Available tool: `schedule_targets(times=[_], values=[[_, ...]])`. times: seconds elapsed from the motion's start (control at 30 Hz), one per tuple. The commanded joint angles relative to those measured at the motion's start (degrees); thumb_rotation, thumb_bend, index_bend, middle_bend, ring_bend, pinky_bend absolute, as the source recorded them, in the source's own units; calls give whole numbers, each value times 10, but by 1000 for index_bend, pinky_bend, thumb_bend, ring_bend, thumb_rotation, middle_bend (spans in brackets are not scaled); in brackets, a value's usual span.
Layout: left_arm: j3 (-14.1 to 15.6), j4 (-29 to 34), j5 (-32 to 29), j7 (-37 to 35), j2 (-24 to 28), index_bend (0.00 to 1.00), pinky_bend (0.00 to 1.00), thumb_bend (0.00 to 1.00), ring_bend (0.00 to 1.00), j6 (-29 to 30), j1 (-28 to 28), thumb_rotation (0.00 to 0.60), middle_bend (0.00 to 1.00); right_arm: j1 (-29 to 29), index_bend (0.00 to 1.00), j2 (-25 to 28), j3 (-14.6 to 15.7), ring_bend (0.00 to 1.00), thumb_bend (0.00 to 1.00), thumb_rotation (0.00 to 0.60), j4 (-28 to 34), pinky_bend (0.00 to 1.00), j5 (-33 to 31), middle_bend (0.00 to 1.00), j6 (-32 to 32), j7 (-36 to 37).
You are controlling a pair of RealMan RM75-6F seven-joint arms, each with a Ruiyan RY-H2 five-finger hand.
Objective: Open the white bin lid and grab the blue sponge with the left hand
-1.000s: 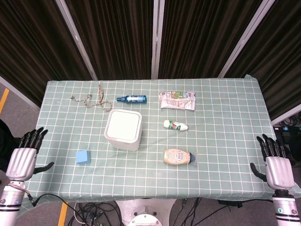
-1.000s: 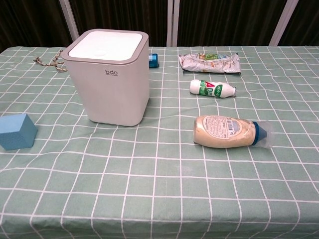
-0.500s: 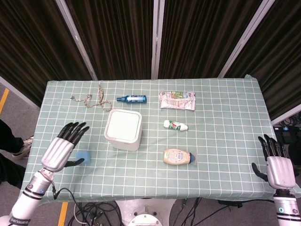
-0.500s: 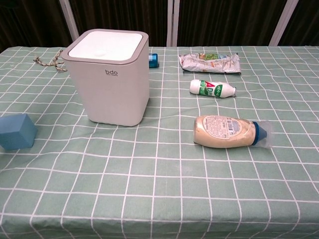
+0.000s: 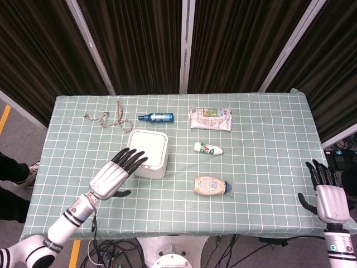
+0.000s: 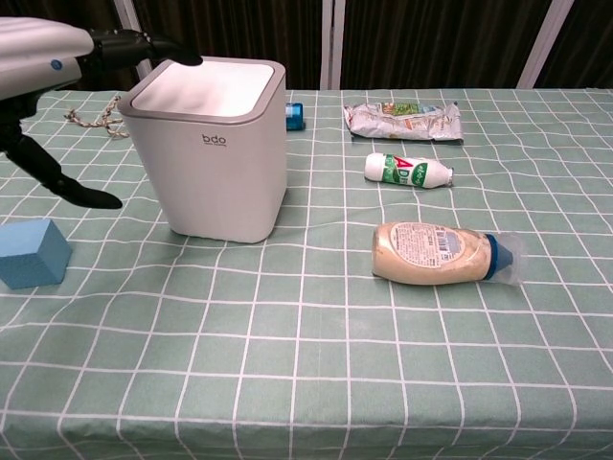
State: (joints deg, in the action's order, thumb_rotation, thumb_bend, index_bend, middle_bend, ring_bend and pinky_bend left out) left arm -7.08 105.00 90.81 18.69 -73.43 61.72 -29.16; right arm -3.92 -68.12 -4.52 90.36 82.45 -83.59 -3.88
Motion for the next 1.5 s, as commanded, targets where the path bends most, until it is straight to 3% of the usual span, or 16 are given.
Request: schedule_targets(times=[0.03, 0.63, 0.83, 0.97, 1.17, 1.3, 1.5], values=[[1, -7, -16, 13, -8, 24, 77, 91, 0, -7, -7, 600, 35, 1, 0, -1, 0, 0, 225, 600, -4, 0, -2, 0, 1, 4], [31, -27, -28, 16, -28, 24, 75, 92, 0, -8, -16, 600, 191, -1, 0, -8, 1, 0, 226, 600, -14, 0, -5, 0, 6, 5], [14, -23, 5, 12, -24, 29, 70, 92, 0, 66, -1, 600, 24, 0, 0, -7, 0, 0, 226, 600, -13, 0, -4, 0, 3, 7], [13, -3, 3, 16, 4, 36, 71, 92, 0, 107, 22, 600, 5, 0, 0, -7, 0, 0, 226, 600, -13, 0, -3, 0, 2, 7], [40, 19, -40, -4, 50, 37, 72, 92, 0, 145, 78, 600, 35, -1, 0, -9, -2, 0, 226, 600, -13, 0, -1, 0, 0, 5], [67, 10, -65, -20, 67, 42, 73, 91, 0, 131, 100, 600, 80, -2, 0, -8, -2, 0, 226, 600, -9, 0, 3, 0, -3, 3], [98, -24, -72, -60, 47, 65, 84, 92, 0, 83, 103, 600, 105, -3, 0, -5, -3, 0, 226, 600, -5, 0, 4, 0, -3, 0]])
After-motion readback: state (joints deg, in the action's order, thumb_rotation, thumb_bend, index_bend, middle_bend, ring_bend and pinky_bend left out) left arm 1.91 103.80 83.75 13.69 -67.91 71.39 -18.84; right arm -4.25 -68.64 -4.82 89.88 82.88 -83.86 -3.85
